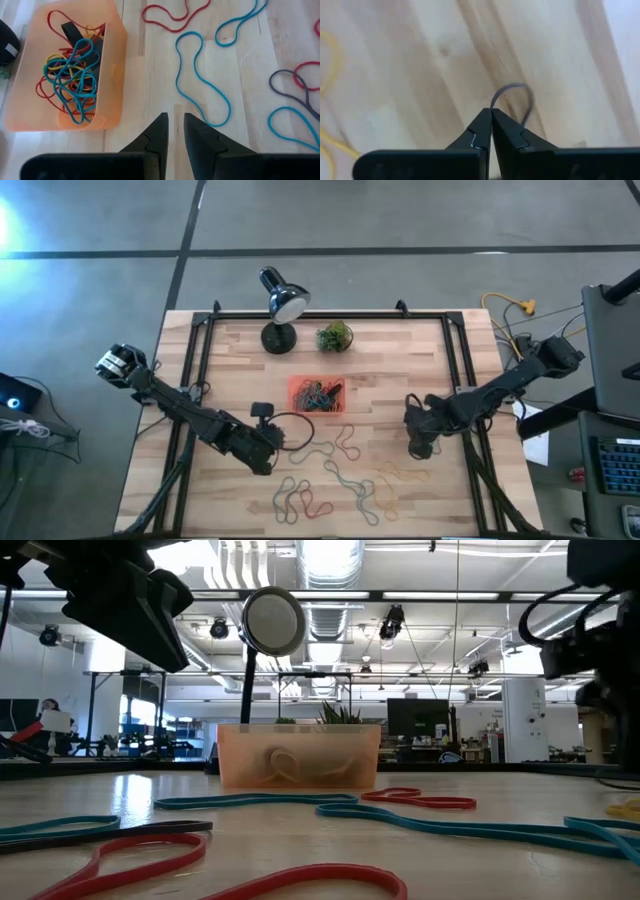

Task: Pick and place rubber bands into bin
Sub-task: Put the violet rubberband into the orange bin, then put the yellow rubberband into the orange bin

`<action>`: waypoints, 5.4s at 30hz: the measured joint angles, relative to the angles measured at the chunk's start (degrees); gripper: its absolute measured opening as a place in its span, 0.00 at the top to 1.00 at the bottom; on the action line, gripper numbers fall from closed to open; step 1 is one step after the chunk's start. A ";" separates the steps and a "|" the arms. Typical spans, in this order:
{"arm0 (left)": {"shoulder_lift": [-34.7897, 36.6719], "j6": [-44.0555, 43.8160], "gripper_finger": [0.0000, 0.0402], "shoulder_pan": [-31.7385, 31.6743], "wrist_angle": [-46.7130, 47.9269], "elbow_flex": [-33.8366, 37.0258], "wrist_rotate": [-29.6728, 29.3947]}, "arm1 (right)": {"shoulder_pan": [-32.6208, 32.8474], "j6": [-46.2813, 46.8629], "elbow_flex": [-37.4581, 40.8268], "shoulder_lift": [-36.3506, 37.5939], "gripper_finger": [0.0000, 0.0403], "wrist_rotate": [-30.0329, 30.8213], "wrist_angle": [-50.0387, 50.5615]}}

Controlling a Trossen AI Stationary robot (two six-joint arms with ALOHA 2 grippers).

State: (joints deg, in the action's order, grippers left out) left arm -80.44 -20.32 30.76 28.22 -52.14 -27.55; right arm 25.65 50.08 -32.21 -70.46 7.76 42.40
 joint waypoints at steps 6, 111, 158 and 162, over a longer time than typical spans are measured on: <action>0.00 -0.08 0.89 0.00 0.03 0.00 0.00 | -0.02 -14.48 -4.51 0.07 0.98 6.42 -6.79; -7.85 11.78 0.89 -0.15 -19.14 2.93 0.26 | 7.01 -28.20 -23.72 -23.41 0.81 -3.42 -17.25; -7.74 11.80 0.89 -0.28 -20.15 2.90 0.28 | 8.22 -33.53 -26.08 -33.68 0.98 -1.59 -21.58; -7.74 11.78 0.89 -0.27 -20.08 2.91 0.28 | 8.12 -35.61 -28.37 -33.17 0.98 -0.09 -19.55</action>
State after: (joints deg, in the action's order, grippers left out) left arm -88.18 -8.54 30.50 8.15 -49.23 -27.27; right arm 33.77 14.47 -60.58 -103.63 7.67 22.84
